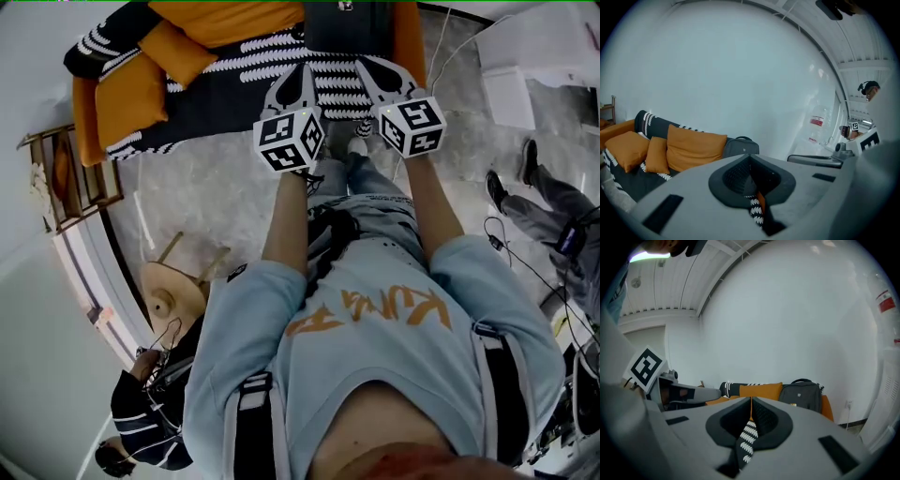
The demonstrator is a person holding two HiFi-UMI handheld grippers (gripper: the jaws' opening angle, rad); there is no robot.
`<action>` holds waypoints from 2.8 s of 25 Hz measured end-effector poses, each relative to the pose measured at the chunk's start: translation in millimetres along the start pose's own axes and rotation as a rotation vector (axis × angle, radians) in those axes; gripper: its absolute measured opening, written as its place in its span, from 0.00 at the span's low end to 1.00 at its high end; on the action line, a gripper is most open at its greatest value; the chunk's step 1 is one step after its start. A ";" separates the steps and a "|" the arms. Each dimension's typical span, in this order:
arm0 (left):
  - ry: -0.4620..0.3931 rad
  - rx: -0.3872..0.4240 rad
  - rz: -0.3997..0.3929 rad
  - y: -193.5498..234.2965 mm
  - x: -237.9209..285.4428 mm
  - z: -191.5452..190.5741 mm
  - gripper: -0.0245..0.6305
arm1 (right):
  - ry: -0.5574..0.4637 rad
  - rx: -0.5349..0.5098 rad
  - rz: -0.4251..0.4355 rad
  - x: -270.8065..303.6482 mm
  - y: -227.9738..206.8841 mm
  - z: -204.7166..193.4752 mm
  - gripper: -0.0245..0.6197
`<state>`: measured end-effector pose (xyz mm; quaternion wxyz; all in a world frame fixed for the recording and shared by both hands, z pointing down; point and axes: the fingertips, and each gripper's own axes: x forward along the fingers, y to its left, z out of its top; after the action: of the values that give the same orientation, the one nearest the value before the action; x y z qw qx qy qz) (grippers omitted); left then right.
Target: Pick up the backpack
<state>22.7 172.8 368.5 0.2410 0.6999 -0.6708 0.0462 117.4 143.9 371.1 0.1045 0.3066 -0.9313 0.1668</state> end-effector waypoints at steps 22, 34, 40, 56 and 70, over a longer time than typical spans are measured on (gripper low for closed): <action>0.171 -0.108 -0.051 43.8 128.2 -37.1 0.07 | 0.207 0.080 -0.088 79.1 -76.5 -54.3 0.08; 0.219 -0.062 -0.085 70.2 204.9 -18.6 0.07 | 0.202 0.093 -0.229 124.5 -160.4 -32.6 0.08; 0.229 -0.033 -0.114 91.9 258.1 -6.7 0.07 | 0.188 0.088 -0.260 159.8 -196.6 -22.1 0.08; 0.336 0.341 -0.288 97.2 399.3 26.2 0.33 | 0.425 -0.170 -0.253 238.3 -304.1 -1.8 0.35; 0.341 0.640 -0.415 69.5 508.4 65.4 0.33 | 0.488 -0.305 -0.210 339.7 -372.1 31.2 0.35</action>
<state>-12.3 -318.3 527.3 0.1230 0.8423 -0.4176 0.3179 71.5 -331.3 534.9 0.3866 0.3330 -0.8561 0.0818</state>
